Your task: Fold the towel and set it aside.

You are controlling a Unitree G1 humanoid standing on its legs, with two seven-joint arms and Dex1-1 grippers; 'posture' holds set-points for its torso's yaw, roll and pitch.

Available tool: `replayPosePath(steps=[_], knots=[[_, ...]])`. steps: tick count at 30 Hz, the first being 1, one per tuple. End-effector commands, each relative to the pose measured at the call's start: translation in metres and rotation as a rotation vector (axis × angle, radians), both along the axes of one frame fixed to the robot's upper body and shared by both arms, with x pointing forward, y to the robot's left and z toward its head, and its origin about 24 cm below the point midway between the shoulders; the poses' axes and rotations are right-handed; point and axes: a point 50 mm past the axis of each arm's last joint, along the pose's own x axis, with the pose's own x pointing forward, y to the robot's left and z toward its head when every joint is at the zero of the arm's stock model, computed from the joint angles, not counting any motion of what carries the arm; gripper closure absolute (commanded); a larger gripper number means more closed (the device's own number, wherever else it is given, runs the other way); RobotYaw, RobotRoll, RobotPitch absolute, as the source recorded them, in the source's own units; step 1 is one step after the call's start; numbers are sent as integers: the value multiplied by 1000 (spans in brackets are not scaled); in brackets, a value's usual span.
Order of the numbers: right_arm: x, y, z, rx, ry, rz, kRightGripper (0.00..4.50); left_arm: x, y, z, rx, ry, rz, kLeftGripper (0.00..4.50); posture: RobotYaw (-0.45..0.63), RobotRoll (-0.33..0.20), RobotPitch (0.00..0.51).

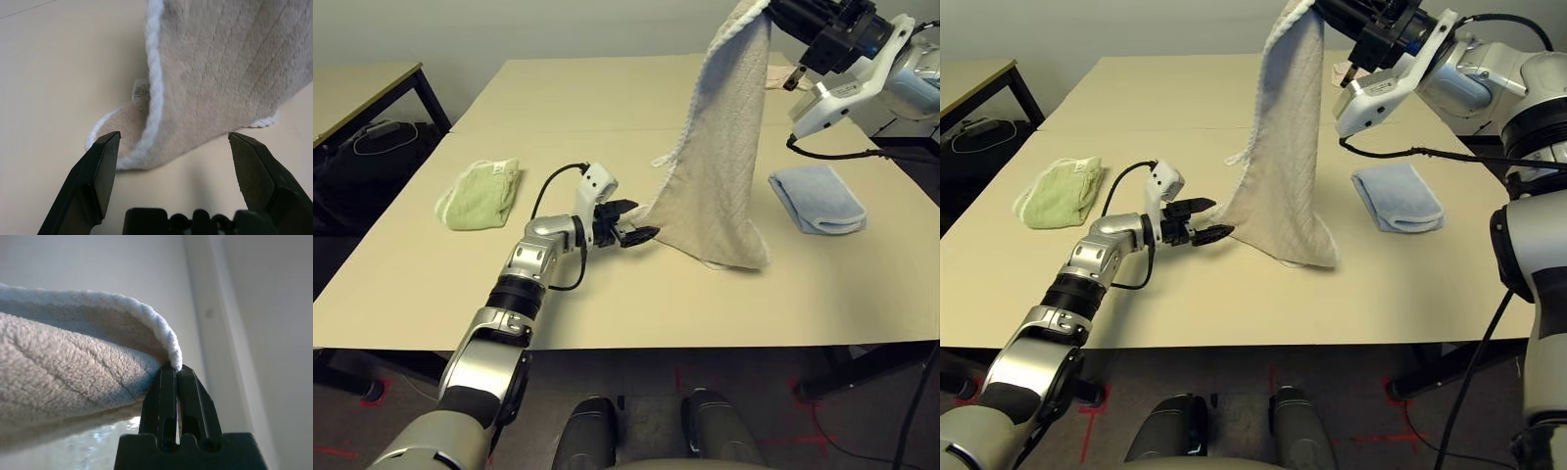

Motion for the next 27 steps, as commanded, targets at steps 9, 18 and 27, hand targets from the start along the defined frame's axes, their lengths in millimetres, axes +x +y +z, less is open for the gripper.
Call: replayPosePath(steps=[9, 18, 27], knots=[[-10, 12, 36, -48, -147, 29, 4439, 8, -14, 3, -17, 0, -2, 0, -13, 0, 22], [-12, 8, 42, -81, -187, 8, 4439, 12, -11, 3, -22, -9, 48, 0, -3, 0, 17], [-14, 3, 39, -92, -175, 13, 4439, 20, 2, 2, 5, -9, 147, 0, -7, 0, 15]])
